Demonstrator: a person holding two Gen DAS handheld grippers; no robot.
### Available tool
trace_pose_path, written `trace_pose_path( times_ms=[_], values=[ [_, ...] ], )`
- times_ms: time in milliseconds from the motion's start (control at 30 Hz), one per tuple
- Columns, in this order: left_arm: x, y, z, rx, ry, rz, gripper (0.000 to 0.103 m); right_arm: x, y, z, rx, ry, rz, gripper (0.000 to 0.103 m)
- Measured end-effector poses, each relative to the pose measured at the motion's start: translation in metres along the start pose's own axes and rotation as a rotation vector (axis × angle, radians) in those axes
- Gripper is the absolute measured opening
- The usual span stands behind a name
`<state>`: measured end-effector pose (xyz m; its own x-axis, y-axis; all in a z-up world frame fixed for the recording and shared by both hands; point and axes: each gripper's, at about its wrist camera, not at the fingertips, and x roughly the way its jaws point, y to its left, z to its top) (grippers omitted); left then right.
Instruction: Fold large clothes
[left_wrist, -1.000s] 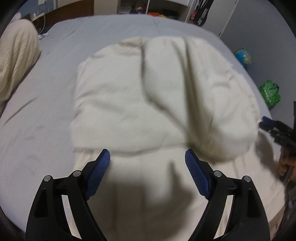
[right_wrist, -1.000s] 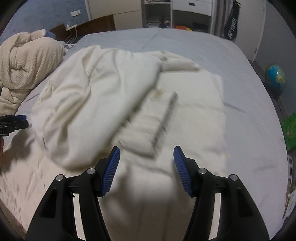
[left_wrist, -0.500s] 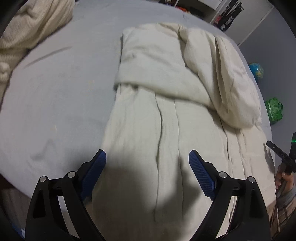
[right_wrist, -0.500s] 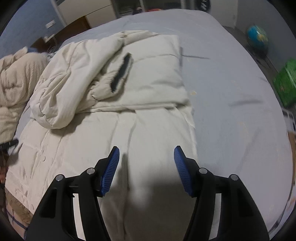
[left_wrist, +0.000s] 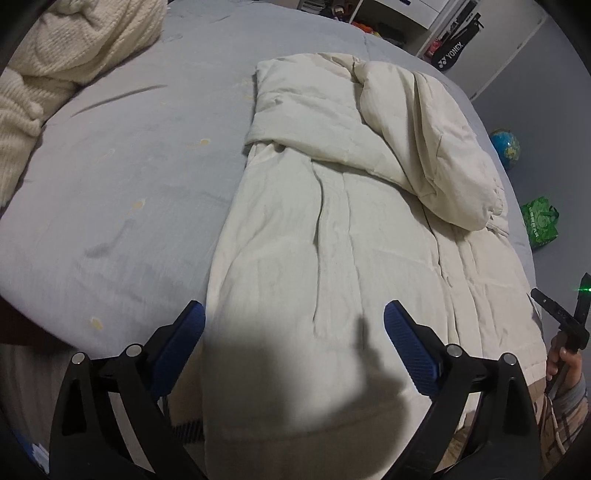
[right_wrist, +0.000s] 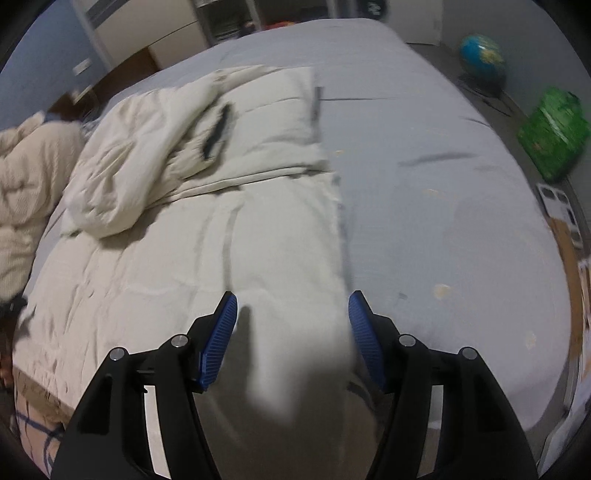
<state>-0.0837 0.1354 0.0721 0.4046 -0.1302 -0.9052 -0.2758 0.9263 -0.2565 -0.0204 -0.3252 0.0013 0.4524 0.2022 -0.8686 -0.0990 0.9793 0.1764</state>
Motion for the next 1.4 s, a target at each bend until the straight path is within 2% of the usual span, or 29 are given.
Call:
trace_pose_path(
  times_ms=[133, 300, 467, 633, 733, 800, 867, 1033, 1200, 1300, 1400],
  values=[
    [-0.004, 0.011, -0.004, -0.051, -0.002, -0.027, 0.094, -0.001, -0.024, -0.008, 0.101, 0.020, 0.003, 0.060],
    [-0.003, 0.022, -0.010, -0.093, 0.025, -0.069, 0.094, -0.003, -0.044, -0.017, 0.190, 0.039, 0.059, 0.061],
    [-0.006, 0.026, -0.013, -0.086, 0.025, -0.093, 0.094, -0.005, -0.061, -0.030, 0.264, 0.064, 0.196, 0.061],
    [-0.008, 0.018, -0.015, -0.025, 0.037, -0.069, 0.091, -0.006, -0.064, -0.042, 0.308, 0.088, 0.375, 0.061],
    [-0.012, 0.017, -0.017, -0.005, 0.033, -0.057, 0.082, -0.011, -0.054, -0.042, 0.280, 0.080, 0.454, 0.061],
    [-0.016, 0.018, -0.018, -0.012, 0.018, -0.065, 0.061, -0.014, -0.046, -0.040, 0.254, 0.079, 0.490, 0.061],
    [-0.022, 0.019, -0.018, -0.026, 0.009, -0.087, 0.052, -0.017, -0.040, -0.039, 0.240, 0.076, 0.509, 0.061],
    [-0.032, 0.022, -0.023, -0.063, 0.022, -0.113, 0.050, -0.024, -0.039, -0.040, 0.246, 0.056, 0.586, 0.061],
    [-0.047, 0.017, -0.037, -0.080, 0.039, -0.185, 0.050, -0.037, -0.043, -0.048, 0.255, 0.049, 0.665, 0.061],
    [-0.052, 0.015, -0.044, -0.087, 0.050, -0.219, 0.042, -0.043, -0.043, -0.053, 0.223, 0.064, 0.646, 0.061],
    [-0.055, 0.016, -0.048, -0.107, 0.059, -0.250, 0.036, -0.050, -0.045, -0.059, 0.219, 0.072, 0.669, 0.059]
  ],
)
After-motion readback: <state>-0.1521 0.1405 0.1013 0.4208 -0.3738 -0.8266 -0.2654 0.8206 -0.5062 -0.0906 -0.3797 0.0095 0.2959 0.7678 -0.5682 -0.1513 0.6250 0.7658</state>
